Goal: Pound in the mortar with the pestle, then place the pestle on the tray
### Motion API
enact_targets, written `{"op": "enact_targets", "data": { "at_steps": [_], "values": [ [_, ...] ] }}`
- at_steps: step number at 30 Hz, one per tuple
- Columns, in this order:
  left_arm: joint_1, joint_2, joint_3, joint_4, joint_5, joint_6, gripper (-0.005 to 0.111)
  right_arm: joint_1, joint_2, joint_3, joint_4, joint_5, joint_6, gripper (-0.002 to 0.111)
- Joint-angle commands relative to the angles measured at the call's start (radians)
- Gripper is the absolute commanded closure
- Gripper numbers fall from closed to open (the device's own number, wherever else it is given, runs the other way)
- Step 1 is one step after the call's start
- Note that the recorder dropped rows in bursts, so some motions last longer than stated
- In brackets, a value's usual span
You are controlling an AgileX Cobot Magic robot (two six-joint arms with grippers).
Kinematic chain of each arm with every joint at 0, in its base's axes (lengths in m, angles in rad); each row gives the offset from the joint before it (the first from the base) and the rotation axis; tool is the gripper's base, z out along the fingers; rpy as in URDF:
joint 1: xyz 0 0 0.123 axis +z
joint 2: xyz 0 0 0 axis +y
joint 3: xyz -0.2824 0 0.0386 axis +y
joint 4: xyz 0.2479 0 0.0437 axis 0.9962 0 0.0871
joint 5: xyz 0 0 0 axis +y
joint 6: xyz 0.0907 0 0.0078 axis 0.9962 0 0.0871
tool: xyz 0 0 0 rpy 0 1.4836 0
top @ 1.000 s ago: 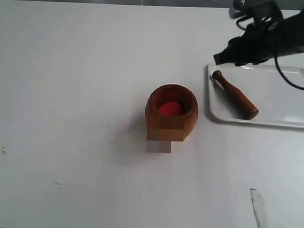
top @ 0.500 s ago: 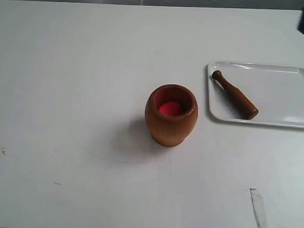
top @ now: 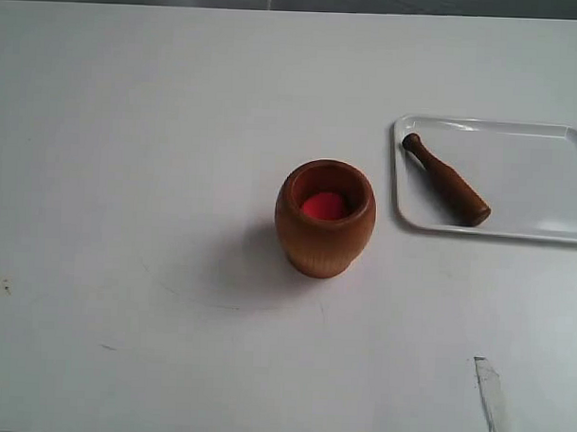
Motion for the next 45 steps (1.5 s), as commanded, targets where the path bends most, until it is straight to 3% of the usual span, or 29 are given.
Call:
{"op": "enact_targets", "data": {
  "at_steps": [1,12,28,39,45],
  "values": [
    [-0.008,-0.001,0.001,-0.007,-0.003,-0.008,0.107,0.003,-0.045,0.028,0.07,0.008,-0.003,0.108],
    [-0.008,-0.001,0.001,-0.007,-0.003,-0.008,0.107,-0.002,-0.053,0.028,0.07,0.003,-0.003,0.108],
    [-0.008,-0.001,0.001,-0.007,-0.003,-0.008,0.107,-0.394,-0.154,0.028,0.07,-0.027,-0.003,0.108],
    [-0.008,-0.001,0.001,-0.007,-0.003,-0.008,0.107,-0.416,-0.154,0.048,0.062,-0.029,-0.003,0.108],
    [-0.008,-0.001,0.001,-0.007,-0.003,-0.008,0.107,-0.419,-0.154,0.152,-0.476,-0.027,-0.003,0.108]
  ]
}}
